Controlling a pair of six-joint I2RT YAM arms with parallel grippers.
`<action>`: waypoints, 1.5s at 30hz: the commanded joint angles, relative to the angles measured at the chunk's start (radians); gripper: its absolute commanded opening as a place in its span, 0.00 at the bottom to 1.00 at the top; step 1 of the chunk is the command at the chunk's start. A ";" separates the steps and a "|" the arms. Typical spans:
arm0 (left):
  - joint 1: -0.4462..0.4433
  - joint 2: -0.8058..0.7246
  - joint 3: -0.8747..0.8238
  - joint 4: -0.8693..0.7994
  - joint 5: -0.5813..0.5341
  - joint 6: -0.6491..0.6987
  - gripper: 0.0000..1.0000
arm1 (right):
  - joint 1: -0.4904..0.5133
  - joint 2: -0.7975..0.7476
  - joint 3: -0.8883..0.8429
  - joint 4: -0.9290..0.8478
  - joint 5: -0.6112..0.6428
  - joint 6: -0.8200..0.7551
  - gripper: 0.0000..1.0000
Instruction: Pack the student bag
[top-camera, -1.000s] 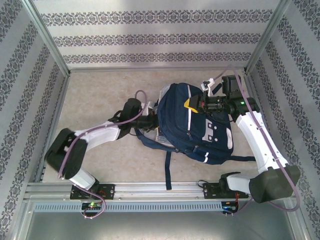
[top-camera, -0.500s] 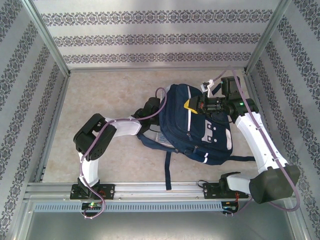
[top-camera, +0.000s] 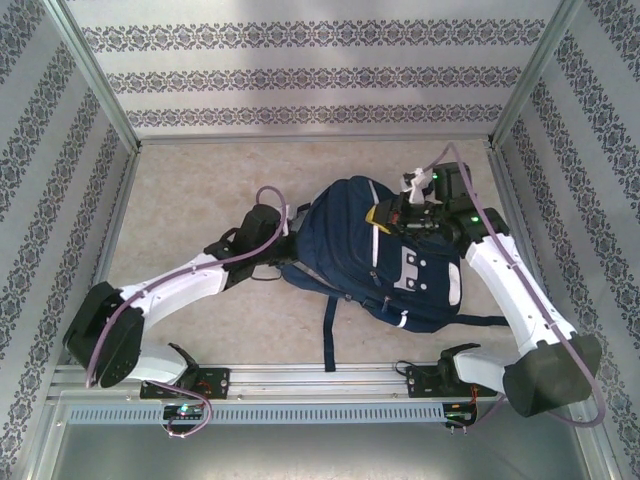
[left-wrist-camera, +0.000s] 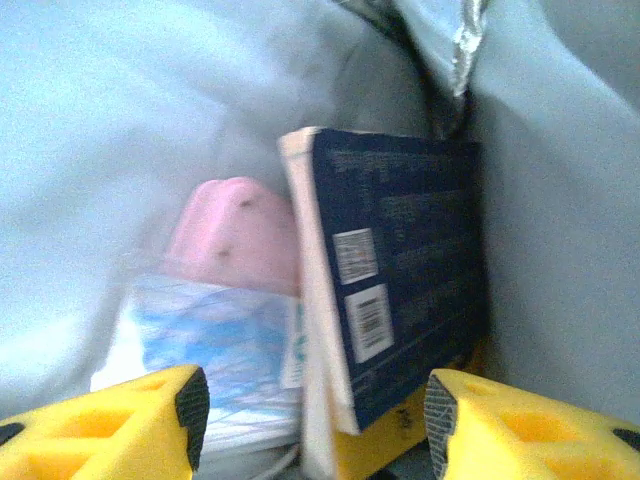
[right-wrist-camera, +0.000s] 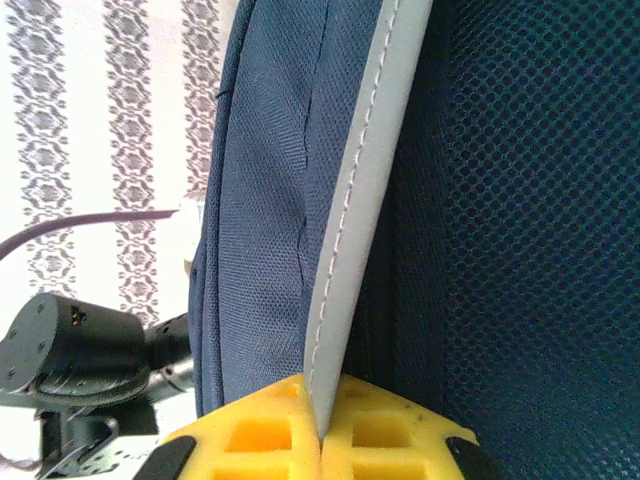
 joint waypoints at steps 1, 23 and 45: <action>0.007 -0.071 -0.024 -0.120 -0.036 0.079 0.55 | 0.044 0.042 -0.021 0.148 0.210 0.078 0.00; -0.201 0.001 -0.014 -0.230 -0.227 0.262 0.49 | 0.062 0.214 -0.039 0.274 0.463 0.265 0.11; -0.349 0.393 0.247 -0.193 -0.322 0.381 0.52 | 0.008 0.129 -0.016 0.119 0.525 0.135 0.48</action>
